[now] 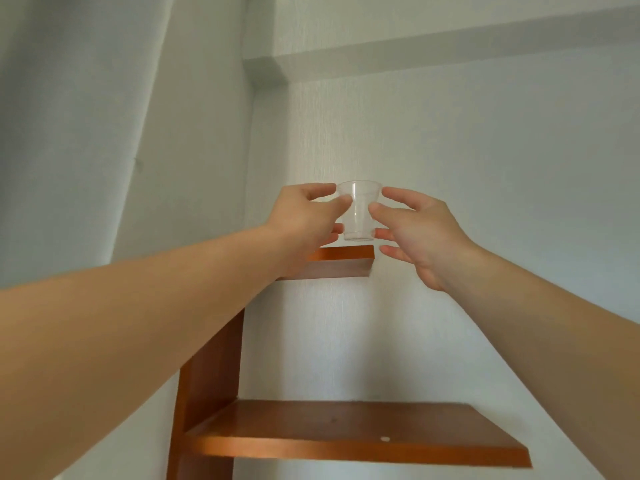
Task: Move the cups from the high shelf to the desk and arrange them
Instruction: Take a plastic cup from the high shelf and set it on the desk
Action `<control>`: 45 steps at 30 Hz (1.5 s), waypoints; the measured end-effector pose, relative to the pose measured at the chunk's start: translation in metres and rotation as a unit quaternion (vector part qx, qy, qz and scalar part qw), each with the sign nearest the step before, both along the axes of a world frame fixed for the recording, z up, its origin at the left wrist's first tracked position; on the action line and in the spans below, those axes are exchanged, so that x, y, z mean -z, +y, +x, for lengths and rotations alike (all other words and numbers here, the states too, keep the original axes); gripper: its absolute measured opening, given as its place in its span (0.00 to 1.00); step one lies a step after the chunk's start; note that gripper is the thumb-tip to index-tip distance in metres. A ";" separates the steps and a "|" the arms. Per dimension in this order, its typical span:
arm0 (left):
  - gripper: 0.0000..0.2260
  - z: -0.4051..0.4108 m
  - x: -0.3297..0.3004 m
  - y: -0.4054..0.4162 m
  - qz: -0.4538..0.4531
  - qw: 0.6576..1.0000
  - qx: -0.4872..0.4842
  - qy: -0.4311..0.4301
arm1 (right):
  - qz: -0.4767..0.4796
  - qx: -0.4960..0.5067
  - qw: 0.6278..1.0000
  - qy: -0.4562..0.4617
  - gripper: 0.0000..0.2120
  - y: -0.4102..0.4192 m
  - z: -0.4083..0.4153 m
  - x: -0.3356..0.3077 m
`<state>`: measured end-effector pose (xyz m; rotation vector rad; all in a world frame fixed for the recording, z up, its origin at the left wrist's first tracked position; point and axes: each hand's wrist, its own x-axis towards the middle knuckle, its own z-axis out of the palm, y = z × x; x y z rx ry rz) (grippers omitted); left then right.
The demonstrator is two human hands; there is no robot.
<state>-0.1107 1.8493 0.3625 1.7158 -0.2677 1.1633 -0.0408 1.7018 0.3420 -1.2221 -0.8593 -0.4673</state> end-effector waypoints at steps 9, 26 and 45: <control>0.19 -0.029 0.023 0.005 -0.046 0.998 0.043 -0.016 | 0.002 0.010 1.000 0.005 0.23 -0.003 -0.044 0.016; 0.14 -0.054 0.105 -0.002 -0.027 0.994 0.095 0.036 | -0.078 -0.020 0.997 0.022 0.15 -0.035 -0.059 0.094; 0.16 -0.037 0.288 -0.102 -0.095 0.993 0.022 0.062 | -0.069 -0.041 0.995 0.064 0.18 -0.115 -0.027 0.266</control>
